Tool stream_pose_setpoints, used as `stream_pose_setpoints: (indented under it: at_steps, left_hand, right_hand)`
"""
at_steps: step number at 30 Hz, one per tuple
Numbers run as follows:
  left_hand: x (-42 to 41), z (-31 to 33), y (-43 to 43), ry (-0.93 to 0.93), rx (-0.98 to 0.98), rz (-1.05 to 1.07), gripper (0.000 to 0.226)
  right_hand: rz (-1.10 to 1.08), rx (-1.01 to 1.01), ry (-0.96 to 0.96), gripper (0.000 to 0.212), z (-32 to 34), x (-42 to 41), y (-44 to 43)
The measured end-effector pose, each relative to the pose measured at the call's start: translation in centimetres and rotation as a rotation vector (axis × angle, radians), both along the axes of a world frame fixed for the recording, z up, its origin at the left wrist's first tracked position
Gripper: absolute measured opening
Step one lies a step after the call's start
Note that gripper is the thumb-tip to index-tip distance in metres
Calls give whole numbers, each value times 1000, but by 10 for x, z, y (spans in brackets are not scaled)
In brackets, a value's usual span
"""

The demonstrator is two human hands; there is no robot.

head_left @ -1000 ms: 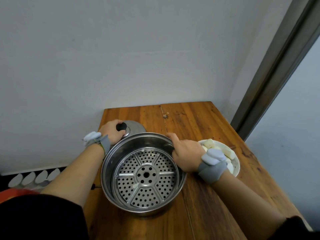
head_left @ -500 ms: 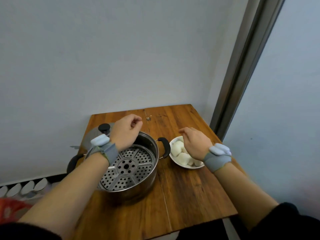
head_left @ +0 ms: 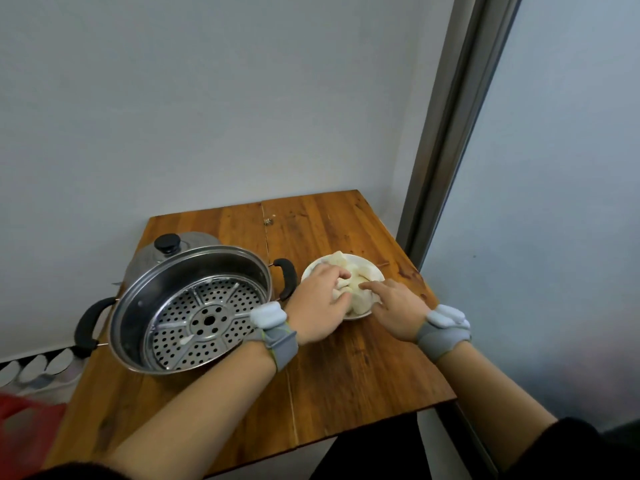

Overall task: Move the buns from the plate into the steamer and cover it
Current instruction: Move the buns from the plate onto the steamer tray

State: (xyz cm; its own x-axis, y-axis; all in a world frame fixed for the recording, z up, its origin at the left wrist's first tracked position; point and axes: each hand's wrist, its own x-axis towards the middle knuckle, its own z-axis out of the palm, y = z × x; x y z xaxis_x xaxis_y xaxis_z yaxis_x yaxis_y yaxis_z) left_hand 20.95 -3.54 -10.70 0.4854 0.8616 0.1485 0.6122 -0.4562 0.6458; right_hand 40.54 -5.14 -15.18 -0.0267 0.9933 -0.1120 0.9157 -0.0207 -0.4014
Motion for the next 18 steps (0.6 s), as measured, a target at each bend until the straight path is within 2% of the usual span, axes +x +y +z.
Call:
stream_pose_setpoints:
  at_steps: [3,7,10,14,18]
  left_hand:
    - [7,-27,3,174,-74,28,46]
    - [7,-50,8,255,-71,67,47]
    - [10,-57,11,239,-68,103,42]
    - [13,-58,13,224,-13,155,28]
    - [12,-51,14,131,-29,225,21]
  right_hand:
    - [-8,-9,37,48,-5,-1,-4]
    - [-40,16,114,47,-12,-5,-6]
    - [-72,43,145,37,-15,-6,-5]
    - [-90,65,215,34,-15,-5,-9]
    - [-148,187,266,30,-7,1,-16]
